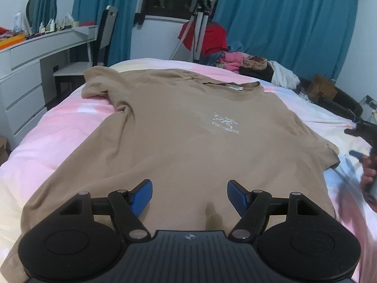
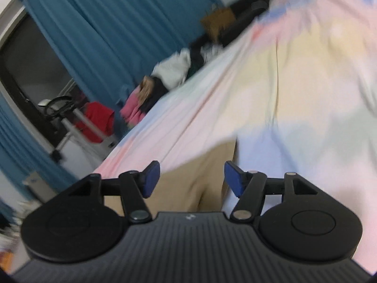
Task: Fold clothes
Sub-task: 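Grasp the tan shirt's side edge with the right gripper and lift it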
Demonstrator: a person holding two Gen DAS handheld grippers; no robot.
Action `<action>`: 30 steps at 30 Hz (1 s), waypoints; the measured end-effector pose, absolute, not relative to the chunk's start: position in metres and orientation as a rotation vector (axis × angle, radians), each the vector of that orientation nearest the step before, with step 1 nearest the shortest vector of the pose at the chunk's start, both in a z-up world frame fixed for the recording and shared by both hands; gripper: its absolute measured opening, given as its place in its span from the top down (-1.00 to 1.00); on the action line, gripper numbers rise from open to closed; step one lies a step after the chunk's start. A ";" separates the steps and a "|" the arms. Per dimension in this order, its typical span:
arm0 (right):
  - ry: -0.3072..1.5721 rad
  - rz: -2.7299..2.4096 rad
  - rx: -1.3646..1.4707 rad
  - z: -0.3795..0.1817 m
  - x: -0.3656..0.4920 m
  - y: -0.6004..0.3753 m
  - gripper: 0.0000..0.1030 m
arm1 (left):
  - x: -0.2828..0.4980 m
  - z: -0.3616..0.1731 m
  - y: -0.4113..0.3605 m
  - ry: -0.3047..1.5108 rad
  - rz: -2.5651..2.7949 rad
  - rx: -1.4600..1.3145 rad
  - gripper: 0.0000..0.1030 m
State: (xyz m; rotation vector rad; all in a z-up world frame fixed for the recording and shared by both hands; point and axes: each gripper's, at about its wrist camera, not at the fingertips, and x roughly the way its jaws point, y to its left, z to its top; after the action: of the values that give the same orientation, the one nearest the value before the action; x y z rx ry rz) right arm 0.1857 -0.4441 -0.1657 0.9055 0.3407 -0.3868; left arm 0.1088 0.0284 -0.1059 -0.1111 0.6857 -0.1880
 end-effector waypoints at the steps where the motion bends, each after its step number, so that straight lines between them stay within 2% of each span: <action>1: 0.358 -0.367 0.948 -0.167 0.179 -0.441 -0.24 | 0.107 -0.105 0.032 0.689 -0.186 -0.124 -0.40; 8: 0.528 -0.259 1.305 -0.217 0.173 -0.403 -0.24 | 0.093 -0.099 0.046 0.690 -0.178 -0.193 -0.42; 15: 0.339 -0.310 1.125 -0.218 0.222 -0.411 -0.26 | 0.099 -0.102 0.044 0.701 -0.184 -0.213 -0.43; 23: 0.285 -0.409 1.007 -0.217 0.276 -0.436 -0.24 | 0.126 -0.115 0.041 0.719 -0.174 -0.228 -0.43; 24: 0.280 -0.427 0.982 -0.216 0.281 -0.438 -0.16 | 0.130 -0.117 0.041 0.724 -0.173 -0.234 -0.43; 26: 0.270 -0.461 0.931 -0.213 0.290 -0.441 0.39 | 0.137 -0.119 0.043 0.729 -0.164 -0.242 -0.42; 27: 0.277 -0.481 0.903 -0.211 0.294 -0.443 0.81 | 0.140 -0.120 0.044 0.731 -0.158 -0.246 -0.42; 30: 0.268 -0.519 0.835 -0.194 0.289 -0.446 0.83 | 0.145 -0.116 0.049 0.731 -0.156 -0.279 -0.41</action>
State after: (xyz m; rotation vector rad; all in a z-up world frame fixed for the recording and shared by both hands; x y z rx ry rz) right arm 0.2886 -0.4458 -0.1938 0.8345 0.2685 -0.5194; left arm 0.1450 0.0486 -0.1165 -0.2788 0.7314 -0.1558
